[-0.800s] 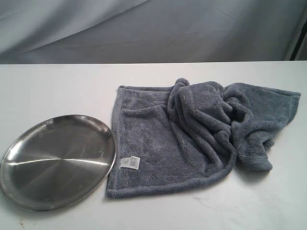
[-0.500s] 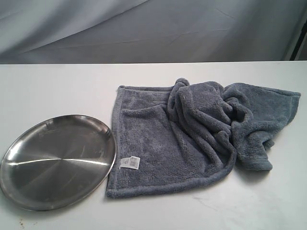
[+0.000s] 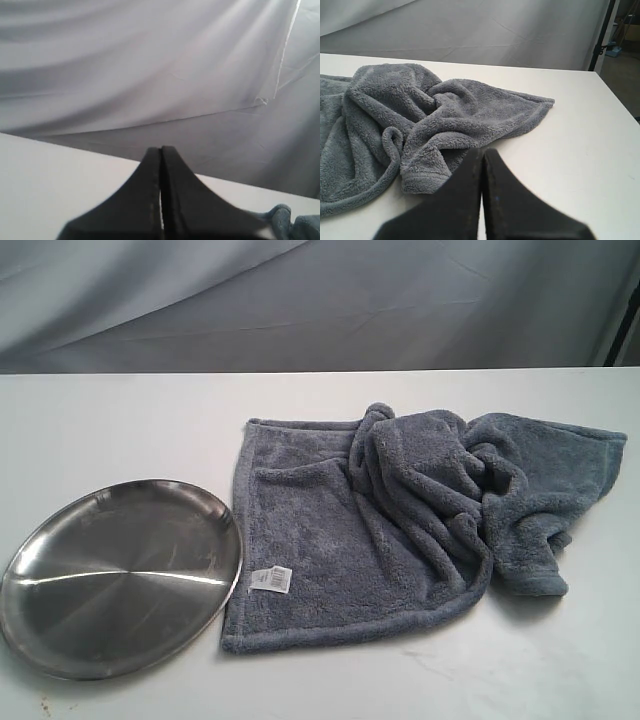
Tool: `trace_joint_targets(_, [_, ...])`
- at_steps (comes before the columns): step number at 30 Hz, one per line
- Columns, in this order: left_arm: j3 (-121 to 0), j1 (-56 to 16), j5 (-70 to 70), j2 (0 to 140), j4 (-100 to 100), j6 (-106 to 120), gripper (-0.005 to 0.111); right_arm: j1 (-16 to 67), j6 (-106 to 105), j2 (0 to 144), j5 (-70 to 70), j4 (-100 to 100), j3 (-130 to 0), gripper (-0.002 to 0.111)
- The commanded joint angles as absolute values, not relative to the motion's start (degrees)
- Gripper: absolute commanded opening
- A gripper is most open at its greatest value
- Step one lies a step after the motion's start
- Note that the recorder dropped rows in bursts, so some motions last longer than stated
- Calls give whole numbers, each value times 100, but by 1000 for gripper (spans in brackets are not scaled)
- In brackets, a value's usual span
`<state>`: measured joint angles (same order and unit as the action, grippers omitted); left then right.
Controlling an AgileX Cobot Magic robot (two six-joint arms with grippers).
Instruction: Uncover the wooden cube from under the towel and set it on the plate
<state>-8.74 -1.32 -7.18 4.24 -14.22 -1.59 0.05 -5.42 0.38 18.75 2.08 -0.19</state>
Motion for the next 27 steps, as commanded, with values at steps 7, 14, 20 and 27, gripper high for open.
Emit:
trace_joint_targets(7, [-2850,-153,-3220,2355,-1447,1496,0,28,-545,0,1837,223,0,0])
trace_joint_targets(14, [-4415,-469,-5084,4320,-2211,2861,0,28,-545,0,1837,223,0,0])
trace_joint_targets(20, [-5141,-1505,-5747,5379,-1297,2285,0,28,-545,0,1837,223,0,0])
trace_joint_targets(27, [-5432,-2537,-5937,6121,-1024,2118,0,28,-545,0,1837,223,0,0])
